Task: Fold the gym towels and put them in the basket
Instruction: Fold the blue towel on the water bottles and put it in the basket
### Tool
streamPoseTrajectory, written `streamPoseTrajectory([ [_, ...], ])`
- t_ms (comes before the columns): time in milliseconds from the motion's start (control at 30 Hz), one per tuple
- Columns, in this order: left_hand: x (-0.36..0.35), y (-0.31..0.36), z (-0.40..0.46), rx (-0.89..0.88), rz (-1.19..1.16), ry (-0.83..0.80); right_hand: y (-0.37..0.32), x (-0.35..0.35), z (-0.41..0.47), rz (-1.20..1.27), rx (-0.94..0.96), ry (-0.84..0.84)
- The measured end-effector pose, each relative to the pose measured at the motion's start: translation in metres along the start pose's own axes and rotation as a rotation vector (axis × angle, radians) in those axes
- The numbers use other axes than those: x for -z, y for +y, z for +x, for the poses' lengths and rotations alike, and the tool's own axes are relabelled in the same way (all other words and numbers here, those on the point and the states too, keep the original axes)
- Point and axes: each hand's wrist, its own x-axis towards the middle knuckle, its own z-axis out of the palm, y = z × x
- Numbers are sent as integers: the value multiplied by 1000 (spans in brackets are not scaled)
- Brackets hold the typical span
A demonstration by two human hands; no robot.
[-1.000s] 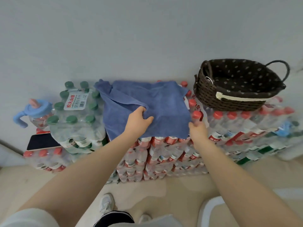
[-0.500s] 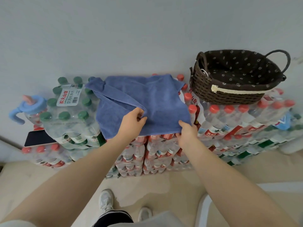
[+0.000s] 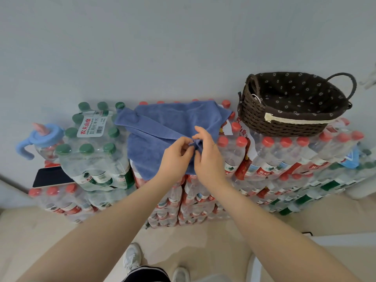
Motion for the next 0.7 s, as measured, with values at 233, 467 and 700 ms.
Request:
streamPoseTrajectory([
  [233, 11, -2, -4, 113, -254, 8, 0, 1, 6, 358, -174, -55],
  [467, 18, -5, -3, 44, -233, 50, 0, 6, 23, -14, 10, -26],
  [700, 23, -8, 0, 63, -230, 24, -3, 4, 29, 37, 0, -102],
])
